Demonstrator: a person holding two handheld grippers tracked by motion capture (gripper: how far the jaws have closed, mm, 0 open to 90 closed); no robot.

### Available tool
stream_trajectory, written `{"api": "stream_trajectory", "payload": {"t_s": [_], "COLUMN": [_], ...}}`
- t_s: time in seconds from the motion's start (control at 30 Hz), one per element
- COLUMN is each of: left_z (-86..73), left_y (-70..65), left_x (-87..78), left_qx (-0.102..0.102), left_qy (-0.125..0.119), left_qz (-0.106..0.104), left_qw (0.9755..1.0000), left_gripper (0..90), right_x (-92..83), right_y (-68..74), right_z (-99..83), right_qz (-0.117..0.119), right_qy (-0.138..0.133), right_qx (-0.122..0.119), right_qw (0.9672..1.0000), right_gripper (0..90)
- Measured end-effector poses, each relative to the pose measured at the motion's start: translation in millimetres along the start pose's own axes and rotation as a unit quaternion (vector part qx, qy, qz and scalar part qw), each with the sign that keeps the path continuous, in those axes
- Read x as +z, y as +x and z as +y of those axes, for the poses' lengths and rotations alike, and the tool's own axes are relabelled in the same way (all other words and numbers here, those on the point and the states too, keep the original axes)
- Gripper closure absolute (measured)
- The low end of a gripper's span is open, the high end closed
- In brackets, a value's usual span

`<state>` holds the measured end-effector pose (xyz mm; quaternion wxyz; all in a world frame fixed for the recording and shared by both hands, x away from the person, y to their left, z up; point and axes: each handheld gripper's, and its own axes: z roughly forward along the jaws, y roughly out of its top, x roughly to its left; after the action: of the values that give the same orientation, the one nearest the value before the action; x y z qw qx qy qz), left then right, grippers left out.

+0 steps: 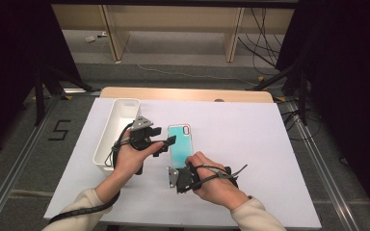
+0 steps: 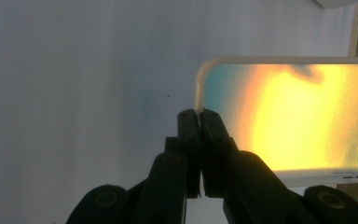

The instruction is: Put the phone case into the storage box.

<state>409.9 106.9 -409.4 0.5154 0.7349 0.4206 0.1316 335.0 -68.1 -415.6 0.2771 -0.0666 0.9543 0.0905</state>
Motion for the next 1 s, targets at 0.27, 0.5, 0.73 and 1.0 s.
{"api": "stream_trajectory", "payload": {"t_s": [0.27, 0.5, 0.73, 1.0], "left_z": [-2.3, -1.6, -1.0, -1.0], "left_y": [3.3, 3.5, 4.8, 7.0], "left_x": [7.7, 10.3, 10.5, 10.5], "left_qx": [-0.022, -0.029, -0.038, -0.043], "left_qy": [0.006, 0.015, 0.019, 0.018], "left_qz": [0.005, 0.004, 0.003, -0.009], "left_qw": [0.9997, 0.9995, 0.9991, 0.9989], "left_gripper": [36.5, 41.8, 46.5, 52.3], "right_x": [0.3, 1.0, 0.9, 0.8], "right_y": [1.4, 0.5, 1.5, 2.0], "right_z": [1.4, 1.5, 3.0, 3.5], "right_qz": [-0.004, -0.005, -0.01, -0.012], "right_qy": [0.001, -0.002, -0.001, 0.0], "right_qx": [-0.006, -0.02, -0.023, -0.023], "right_qw": [1.0, 0.9998, 0.9997, 0.9997], "right_gripper": [88.7, 88.7, 88.7, 88.7]}}
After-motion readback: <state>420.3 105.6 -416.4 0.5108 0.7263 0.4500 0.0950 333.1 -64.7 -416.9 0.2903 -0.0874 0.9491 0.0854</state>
